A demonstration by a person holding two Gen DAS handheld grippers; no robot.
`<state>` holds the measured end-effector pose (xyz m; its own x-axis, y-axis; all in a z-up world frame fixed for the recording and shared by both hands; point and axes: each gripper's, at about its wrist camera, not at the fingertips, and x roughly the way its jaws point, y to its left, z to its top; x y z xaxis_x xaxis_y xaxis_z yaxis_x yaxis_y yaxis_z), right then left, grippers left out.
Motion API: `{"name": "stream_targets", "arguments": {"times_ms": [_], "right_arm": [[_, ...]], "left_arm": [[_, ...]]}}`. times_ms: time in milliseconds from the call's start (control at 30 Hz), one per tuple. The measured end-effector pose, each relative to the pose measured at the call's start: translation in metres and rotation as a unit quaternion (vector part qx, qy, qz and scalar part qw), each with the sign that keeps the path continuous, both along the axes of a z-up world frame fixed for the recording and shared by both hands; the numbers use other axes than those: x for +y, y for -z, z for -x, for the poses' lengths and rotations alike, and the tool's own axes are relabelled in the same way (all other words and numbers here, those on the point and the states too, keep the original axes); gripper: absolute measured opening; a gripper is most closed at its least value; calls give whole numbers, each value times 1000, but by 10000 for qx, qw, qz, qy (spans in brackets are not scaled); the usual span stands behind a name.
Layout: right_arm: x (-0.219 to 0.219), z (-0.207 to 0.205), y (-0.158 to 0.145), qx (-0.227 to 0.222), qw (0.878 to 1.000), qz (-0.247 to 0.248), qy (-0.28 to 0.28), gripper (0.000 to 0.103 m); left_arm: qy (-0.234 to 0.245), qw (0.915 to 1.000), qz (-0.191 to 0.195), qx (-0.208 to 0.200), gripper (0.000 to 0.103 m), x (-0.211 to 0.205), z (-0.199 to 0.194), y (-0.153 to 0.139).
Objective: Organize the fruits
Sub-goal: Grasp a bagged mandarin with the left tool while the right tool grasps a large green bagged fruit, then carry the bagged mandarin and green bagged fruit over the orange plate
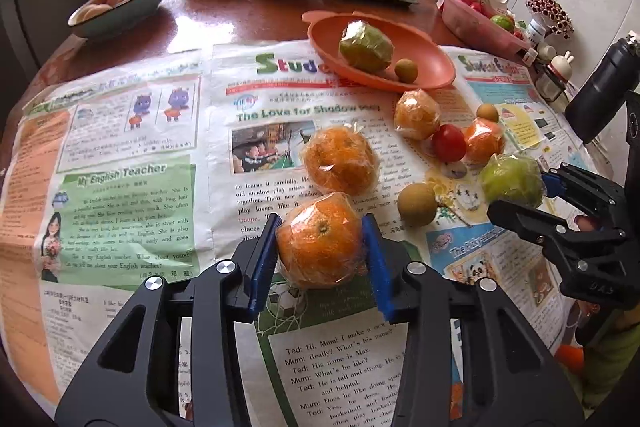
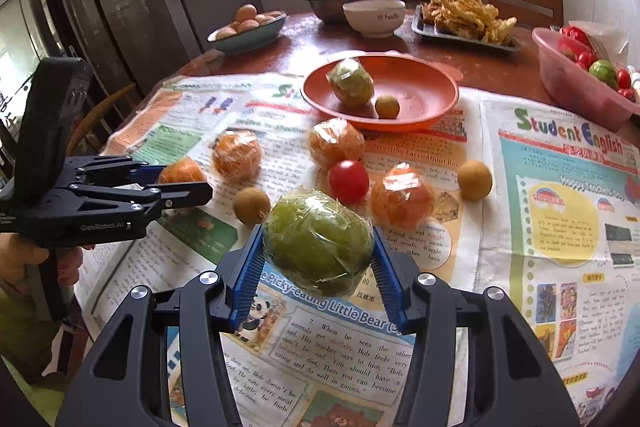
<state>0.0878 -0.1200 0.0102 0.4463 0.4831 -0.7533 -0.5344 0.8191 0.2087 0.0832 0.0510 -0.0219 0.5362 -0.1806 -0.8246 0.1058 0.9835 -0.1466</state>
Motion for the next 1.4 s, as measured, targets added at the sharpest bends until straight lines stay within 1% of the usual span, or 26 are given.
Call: {"name": "stream_targets", "arguments": {"times_ms": [267,633,1033,1400], "right_arm": [[-11,-6,-18,-202,9997,-95,65,50],[-24,-18,-28,-306,9994,-137,113,50],[-35,-44,-35,-409,9990,-110,171,50],[-41,-69,-36,-453,9988,-40,196,50]], "left_arm": [[47,9998,34,-177,33,-1,-4,-23],[155,9996,36,-242,33,-14,-20,-35],[259,9995,19,-206,33,-31,-56,-40],[413,9990,-66,-166,33,-49,-98,-40]]}}
